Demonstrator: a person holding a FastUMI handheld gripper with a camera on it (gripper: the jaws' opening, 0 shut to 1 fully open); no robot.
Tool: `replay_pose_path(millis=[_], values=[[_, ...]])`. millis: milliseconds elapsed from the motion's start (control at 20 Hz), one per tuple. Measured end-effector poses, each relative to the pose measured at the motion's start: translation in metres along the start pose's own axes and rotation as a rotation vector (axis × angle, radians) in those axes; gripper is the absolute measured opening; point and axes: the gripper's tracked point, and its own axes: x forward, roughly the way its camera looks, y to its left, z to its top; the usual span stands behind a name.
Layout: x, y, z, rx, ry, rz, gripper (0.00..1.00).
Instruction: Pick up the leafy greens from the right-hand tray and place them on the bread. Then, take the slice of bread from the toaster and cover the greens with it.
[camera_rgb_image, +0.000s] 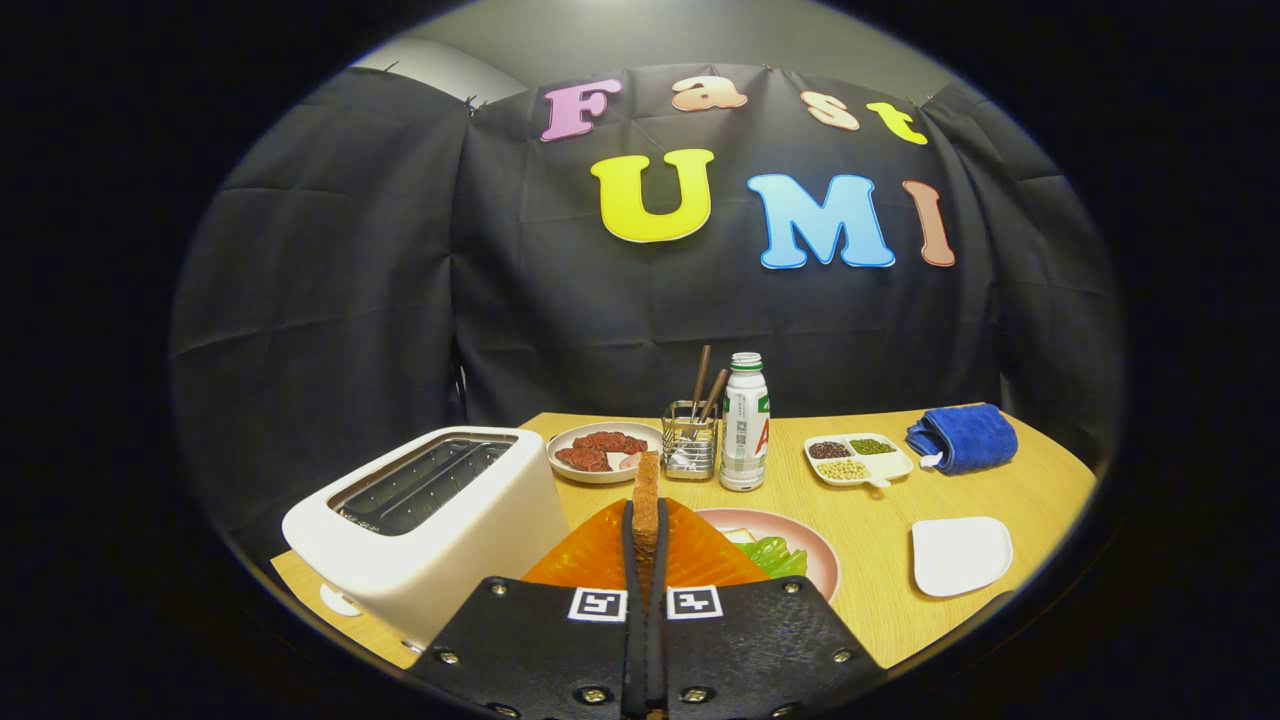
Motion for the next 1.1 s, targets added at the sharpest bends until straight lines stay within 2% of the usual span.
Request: replay_pose_path(millis=[100, 200, 350, 500, 850, 1100], values=[[0.008, 0.000, -0.013, 0.030, 0.029, 0.028, 0.01], [0.013, -0.013, -0.024, 0.062, 0.059, 0.018, 0.00], [0.015, -0.026, -0.023, 0.078, 0.048, 0.016, 0.00], [0.015, -0.030, -0.020, 0.157, 0.050, 0.049, 0.00], [0.029, -0.074, -0.033, 0.097, 0.083, -0.055, 0.01], [0.029, -0.084, -0.033, 0.076, 0.079, -0.070, 0.10]])
